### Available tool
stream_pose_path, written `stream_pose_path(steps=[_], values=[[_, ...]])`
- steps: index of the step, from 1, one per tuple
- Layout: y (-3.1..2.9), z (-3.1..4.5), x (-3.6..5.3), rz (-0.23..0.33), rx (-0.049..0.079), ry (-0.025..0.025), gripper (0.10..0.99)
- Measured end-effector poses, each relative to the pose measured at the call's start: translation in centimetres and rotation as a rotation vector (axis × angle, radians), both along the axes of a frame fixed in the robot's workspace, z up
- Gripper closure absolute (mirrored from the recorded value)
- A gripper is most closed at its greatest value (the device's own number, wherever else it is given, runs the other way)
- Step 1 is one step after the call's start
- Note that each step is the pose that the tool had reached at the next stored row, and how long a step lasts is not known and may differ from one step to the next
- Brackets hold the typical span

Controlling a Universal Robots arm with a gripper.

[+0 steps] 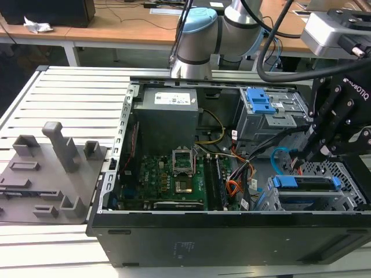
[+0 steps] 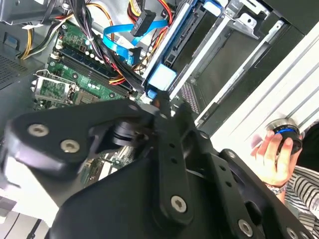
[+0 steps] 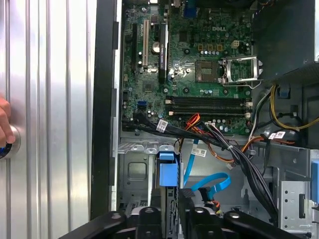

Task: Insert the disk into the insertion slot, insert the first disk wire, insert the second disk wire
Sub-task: 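Insert the disk into the insertion slot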

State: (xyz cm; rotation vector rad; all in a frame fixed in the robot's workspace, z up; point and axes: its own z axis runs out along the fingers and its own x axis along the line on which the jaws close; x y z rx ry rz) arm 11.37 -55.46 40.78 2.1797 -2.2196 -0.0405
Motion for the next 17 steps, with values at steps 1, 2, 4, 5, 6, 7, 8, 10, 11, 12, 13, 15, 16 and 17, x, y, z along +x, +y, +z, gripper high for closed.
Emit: stream_pose_path(steps=[1,2,4,5,6,7,8,10,11,12,13,15,16,17], values=[[0.00,0.00,0.00,0.000,0.000,0.0000,0.851],[0.00,-0.01,0.00,0.000,0.000,0.0000,0.910],[0.00,-0.01,0.00,0.000,0.000,0.0000,0.980],[0.00,-0.01,0.00,0.000,0.000,0.0000,0.980],[0.00,-0.01,0.00,0.000,0.000,0.0000,0.980],[0.00,-0.01,0.00,0.000,0.000,0.0000,0.980],[0.00,-0.01,0.00,0.000,0.000,0.0000,0.980],[0.00,-0.02,0.00,0.000,0.000,0.0000,0.980],[0.00,-0.05,0.00,0.000,0.000,0.0000,0.980],[0.00,-0.21,0.10,0.000,0.001,0.0000,0.980],[0.00,-0.47,0.16,0.000,0.000,0.0002,0.980],[0.00,-1.10,0.19,0.000,0.000,0.0004,0.980],[0.00,-1.43,0.19,0.000,0.000,0.0004,0.980],[0.00,-1.68,0.19,0.000,0.000,0.0004,0.980]])
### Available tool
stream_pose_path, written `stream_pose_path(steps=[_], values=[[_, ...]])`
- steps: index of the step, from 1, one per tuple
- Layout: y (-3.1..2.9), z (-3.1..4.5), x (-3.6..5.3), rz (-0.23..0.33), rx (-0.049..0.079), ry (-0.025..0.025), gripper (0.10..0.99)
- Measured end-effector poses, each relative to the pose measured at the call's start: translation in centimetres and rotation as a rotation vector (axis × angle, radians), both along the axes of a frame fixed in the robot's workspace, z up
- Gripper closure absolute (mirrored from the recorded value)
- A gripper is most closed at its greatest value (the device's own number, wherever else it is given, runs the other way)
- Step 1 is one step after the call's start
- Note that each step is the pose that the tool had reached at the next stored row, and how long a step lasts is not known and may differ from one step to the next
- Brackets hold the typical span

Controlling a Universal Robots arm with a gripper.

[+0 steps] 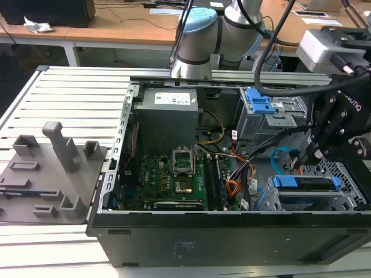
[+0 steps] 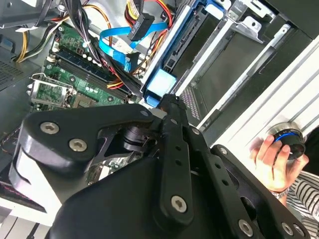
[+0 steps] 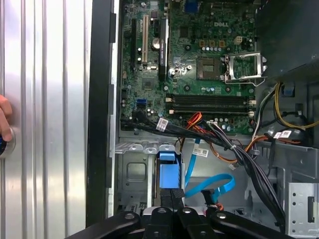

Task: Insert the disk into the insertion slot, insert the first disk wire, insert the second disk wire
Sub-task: 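Insert the disk into the insertion slot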

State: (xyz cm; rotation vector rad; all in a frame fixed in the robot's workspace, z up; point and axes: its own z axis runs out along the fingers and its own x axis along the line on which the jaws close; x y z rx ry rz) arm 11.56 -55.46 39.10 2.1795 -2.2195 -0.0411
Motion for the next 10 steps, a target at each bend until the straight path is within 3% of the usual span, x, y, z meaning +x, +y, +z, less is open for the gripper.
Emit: stream_pose_path(steps=[5,10], values=[[0.00,-1.24,0.18,0.000,0.000,0.0001,0.980],[0.01,-2.13,1.36,0.000,0.000,0.0015,0.980]])
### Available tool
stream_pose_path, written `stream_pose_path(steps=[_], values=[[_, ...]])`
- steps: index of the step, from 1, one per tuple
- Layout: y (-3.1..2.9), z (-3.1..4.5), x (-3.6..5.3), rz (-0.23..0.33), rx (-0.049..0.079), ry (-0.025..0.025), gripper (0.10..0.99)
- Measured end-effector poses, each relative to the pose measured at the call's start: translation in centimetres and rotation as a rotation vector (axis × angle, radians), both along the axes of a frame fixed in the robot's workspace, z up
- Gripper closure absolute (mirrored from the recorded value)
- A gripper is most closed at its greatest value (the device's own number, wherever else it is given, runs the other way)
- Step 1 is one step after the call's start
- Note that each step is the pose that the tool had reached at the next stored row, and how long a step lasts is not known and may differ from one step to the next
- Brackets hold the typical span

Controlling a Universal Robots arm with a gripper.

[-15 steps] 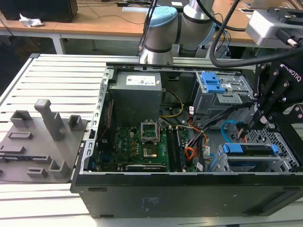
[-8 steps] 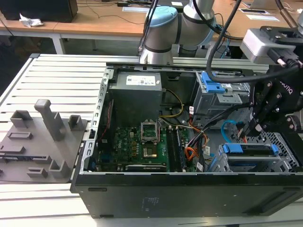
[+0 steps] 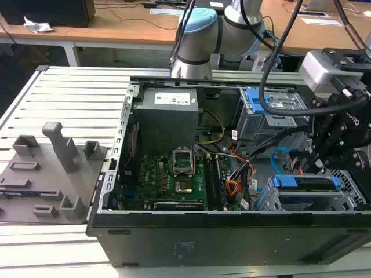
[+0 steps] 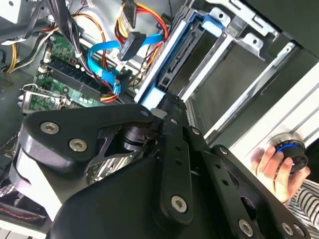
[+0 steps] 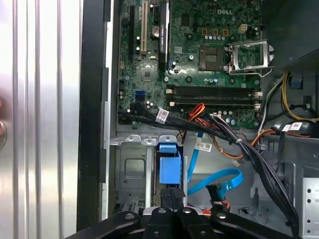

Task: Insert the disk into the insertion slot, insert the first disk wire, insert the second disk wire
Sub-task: 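Insert the disk into the insertion slot, then insert the first disk wire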

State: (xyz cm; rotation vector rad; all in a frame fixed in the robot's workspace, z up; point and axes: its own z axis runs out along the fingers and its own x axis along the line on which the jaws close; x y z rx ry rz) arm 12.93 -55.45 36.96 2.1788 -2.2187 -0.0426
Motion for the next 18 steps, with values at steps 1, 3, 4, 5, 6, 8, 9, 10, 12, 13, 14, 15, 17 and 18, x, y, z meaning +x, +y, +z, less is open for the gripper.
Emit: stream_pose_path(steps=[1,3,4,5,6,8,9,10,12,13,14,15,17,18], values=[[0.00,-0.17,0.05,0.000,0.000,0.0000,0.980],[0.00,-0.42,0.07,0.000,0.000,0.0001,0.980],[0.00,-0.42,0.08,0.000,0.000,0.0001,0.980],[0.00,-0.43,0.09,0.000,0.000,0.0002,0.980],[0.00,-0.44,0.09,0.000,0.000,0.0001,0.980],[0.00,-0.44,0.09,0.000,0.000,0.0002,0.980],[0.00,-0.44,0.09,0.000,0.000,0.0001,0.980],[0.00,-0.45,0.09,0.000,0.000,0.0001,0.980],[0.00,-0.45,0.09,0.000,0.000,0.0001,0.980],[0.00,-0.45,0.09,0.000,0.000,0.0001,0.980],[0.00,-0.45,0.08,0.000,0.000,0.0001,0.973],[0.00,-0.45,0.08,0.000,0.000,0.0001,0.918],[0.00,-0.46,0.09,0.000,0.000,0.0001,0.851],[0.00,-0.46,0.08,0.000,0.000,0.0001,0.792]])
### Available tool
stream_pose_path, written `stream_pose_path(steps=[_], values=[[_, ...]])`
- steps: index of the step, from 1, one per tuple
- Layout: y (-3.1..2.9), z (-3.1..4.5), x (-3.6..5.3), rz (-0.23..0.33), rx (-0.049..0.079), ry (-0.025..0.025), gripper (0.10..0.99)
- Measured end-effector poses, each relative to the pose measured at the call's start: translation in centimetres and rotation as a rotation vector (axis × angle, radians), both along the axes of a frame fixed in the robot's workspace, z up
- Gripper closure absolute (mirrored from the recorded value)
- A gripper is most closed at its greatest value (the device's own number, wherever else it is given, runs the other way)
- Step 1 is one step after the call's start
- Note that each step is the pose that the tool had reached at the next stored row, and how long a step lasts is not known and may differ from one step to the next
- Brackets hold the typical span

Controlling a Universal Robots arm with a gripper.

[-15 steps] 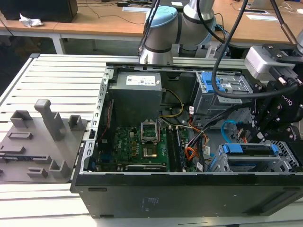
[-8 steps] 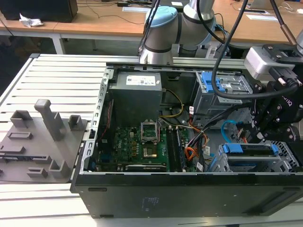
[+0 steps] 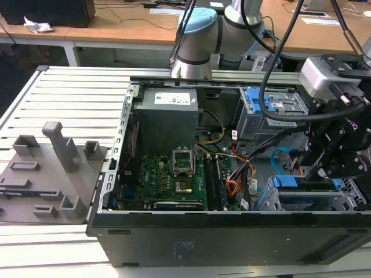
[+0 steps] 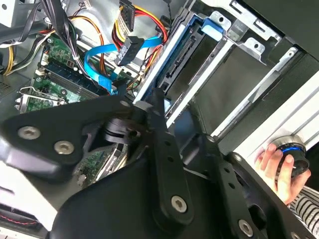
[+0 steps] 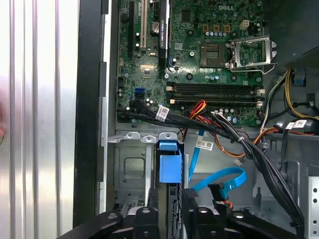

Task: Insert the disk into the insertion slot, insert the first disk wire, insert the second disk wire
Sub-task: 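Insert the first disk wire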

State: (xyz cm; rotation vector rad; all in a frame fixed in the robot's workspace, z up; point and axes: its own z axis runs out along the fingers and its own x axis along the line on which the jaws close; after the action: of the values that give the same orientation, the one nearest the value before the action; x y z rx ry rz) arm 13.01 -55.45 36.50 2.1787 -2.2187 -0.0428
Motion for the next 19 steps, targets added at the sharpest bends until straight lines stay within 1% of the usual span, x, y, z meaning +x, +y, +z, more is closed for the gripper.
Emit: stream_pose_path(steps=[1,3,4,5,8,10,12,14,15,16,17,19], values=[[0.00,0.00,0.00,0.000,0.000,0.0000,0.725],[0.00,-0.03,0.17,0.000,0.000,0.0000,0.725],[0.01,0.00,0.60,0.000,0.000,0.0000,0.725],[0.00,-0.01,1.41,0.000,0.000,0.0000,0.725],[0.01,-0.01,2.42,0.000,0.000,0.0008,0.725],[0.01,0.12,2.58,0.000,0.000,0.0009,0.725],[0.02,0.67,2.58,0.000,0.000,0.0009,0.725],[0.21,0.66,2.58,0.000,0.000,0.0009,0.725],[0.49,0.66,2.58,0.000,0.000,0.0009,0.725],[1.02,0.67,2.58,0.000,0.000,0.0009,0.725],[1.78,0.66,2.58,0.000,0.000,0.0009,0.725],[2.85,0.66,2.55,0.000,0.000,0.0009,0.725]])
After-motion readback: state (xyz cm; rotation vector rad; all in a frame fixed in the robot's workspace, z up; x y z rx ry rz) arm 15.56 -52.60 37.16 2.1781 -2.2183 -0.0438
